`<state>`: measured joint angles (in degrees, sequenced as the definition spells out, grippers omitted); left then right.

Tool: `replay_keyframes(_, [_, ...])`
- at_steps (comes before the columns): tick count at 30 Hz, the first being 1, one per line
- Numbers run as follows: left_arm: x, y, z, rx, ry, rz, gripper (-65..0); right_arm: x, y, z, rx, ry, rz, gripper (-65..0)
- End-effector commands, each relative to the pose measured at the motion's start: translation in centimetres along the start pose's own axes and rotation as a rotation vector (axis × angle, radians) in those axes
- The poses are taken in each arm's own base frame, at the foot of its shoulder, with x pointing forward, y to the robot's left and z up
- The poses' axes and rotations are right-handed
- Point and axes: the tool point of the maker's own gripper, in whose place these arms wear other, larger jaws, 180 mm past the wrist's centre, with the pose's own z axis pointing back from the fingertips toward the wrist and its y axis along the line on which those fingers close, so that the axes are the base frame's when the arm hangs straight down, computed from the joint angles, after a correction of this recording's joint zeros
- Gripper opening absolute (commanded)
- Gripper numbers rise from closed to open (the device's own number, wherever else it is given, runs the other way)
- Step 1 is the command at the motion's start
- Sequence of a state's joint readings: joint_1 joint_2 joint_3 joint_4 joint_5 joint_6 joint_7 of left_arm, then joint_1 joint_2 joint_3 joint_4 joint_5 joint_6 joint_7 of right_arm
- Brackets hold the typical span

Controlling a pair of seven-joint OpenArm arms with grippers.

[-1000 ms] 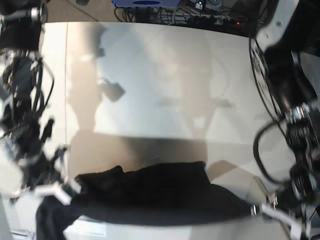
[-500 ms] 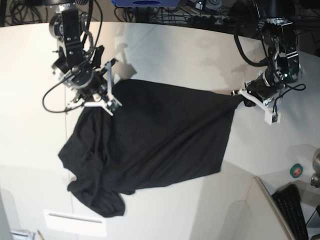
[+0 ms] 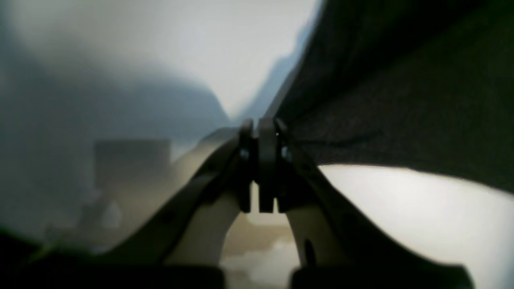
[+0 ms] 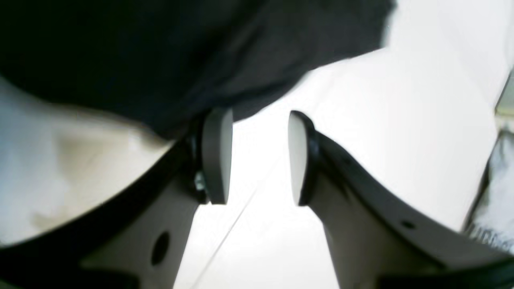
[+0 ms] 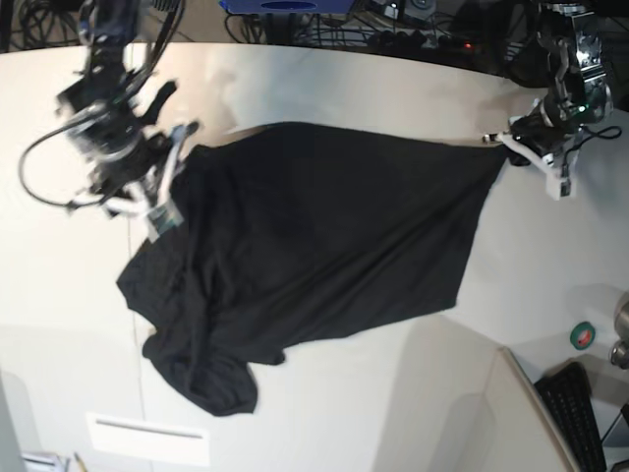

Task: Layout the t-shirt on the table in an organized manner, then fold the t-shirt properly
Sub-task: 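Lift the shirt with both grippers and drag it to straighten it, then pull the shirt edge with the right gripper away from the left gripper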

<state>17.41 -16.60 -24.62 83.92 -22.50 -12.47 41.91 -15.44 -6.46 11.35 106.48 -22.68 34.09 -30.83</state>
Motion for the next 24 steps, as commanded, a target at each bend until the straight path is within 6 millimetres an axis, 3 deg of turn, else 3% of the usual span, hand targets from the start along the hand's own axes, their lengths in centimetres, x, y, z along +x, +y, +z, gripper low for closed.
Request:
replay_keyframes(1, [1.9, 1.2, 0.6, 0.023, -0.056, -0.003, -65.0, 1.1, -1.2, -1.0, -0.004, -0.041, -0.05, -44.7])
replay_keyframes(4, [1.4, 2.1, 1.0, 0.041, -0.052, 0.009, -65.0, 1.5, -3.5, -4.2, 0.024, -0.049, -0.171, -44.0])
replay_keyframes(7, [1.1, 2.0, 1.0, 0.04, -0.045, 0.006, -65.0, 1.6, -4.5, -6.7, 0.061, -0.046, -0.275, -40.7])
replay_keyframes(10, [1.0, 2.2, 1.0, 0.044, -0.042, 0.009, -65.0, 2.6, -4.9, -8.0, 0.081, -0.052, -0.307, -39.9])
replay_keyframes(17, [0.5, 2.5, 1.2, 0.049, -0.033, 0.01, -65.0, 6.9, -5.3, -10.9, 0.14, -0.079, -0.332, -39.9])
replay_keyframes(24, [0.4, 2.5, 1.2, 0.051, -0.03, 0.012, -65.0, 7.0, -5.7, -13.3, 0.105, -0.009, -0.433, -39.9])
